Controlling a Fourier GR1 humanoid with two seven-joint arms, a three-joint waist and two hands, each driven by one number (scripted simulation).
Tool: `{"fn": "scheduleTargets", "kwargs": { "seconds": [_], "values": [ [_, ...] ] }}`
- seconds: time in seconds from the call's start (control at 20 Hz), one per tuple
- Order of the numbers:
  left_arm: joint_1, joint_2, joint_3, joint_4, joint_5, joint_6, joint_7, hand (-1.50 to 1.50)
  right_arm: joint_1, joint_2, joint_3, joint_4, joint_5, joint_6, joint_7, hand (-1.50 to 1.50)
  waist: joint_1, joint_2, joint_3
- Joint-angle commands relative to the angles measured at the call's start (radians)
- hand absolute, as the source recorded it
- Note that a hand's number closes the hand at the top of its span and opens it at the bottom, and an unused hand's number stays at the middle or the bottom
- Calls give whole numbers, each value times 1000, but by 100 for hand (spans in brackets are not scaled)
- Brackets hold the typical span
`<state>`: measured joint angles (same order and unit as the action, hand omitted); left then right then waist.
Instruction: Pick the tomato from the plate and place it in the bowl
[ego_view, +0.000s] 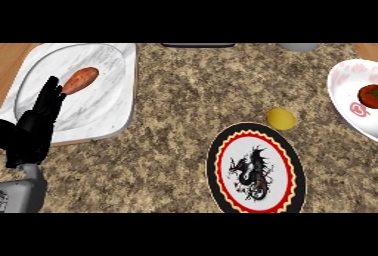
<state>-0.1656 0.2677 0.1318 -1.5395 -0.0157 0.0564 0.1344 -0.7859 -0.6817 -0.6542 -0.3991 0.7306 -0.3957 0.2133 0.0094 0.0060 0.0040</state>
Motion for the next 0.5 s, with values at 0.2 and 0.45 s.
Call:
{"fn": "scheduleTargets", "kwargs": {
  "seconds": [0.2, 0.45],
  "values": [
    [35, 10, 30, 0, 11, -4, -24, 0, 63, 19, -278, -171, -331, -66, -288, -150, -30, -11, -2],
    [-16, -8, 19, 47, -15, 21, -8, 0, 242, 51, -326, -315, -455, 111, -270, -150, -51, -16, -6]
  ]
}}
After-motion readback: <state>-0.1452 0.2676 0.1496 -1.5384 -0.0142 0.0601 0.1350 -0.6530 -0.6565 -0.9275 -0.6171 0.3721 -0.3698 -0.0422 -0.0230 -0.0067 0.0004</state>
